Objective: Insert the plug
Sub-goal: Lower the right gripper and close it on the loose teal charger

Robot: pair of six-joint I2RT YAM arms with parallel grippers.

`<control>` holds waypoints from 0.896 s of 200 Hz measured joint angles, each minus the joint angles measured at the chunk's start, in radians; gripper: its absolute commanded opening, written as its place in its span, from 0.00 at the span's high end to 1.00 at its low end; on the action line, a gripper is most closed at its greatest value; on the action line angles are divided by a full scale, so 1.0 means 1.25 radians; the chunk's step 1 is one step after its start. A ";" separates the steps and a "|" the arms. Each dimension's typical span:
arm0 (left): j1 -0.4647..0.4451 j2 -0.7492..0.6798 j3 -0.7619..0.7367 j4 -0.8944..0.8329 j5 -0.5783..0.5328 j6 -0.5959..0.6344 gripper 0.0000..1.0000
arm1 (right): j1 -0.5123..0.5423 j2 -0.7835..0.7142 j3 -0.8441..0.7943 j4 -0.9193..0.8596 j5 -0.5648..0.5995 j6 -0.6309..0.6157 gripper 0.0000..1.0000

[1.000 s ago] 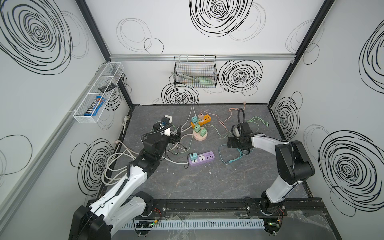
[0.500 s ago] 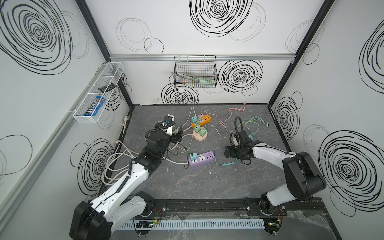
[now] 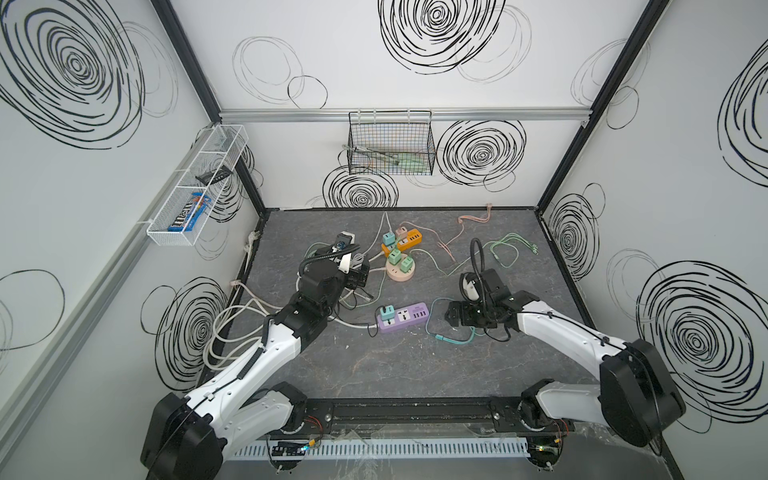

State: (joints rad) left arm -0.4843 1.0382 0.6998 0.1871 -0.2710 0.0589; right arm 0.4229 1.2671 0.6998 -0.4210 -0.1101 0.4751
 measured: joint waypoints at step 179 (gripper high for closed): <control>-0.004 0.035 0.013 -0.013 -0.010 0.007 0.04 | -0.211 0.361 0.217 0.057 0.171 -0.140 0.31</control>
State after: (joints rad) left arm -0.4892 1.0817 0.7162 0.1715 -0.2836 0.0677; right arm 0.1589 1.7184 0.9707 -0.3492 0.1040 0.3000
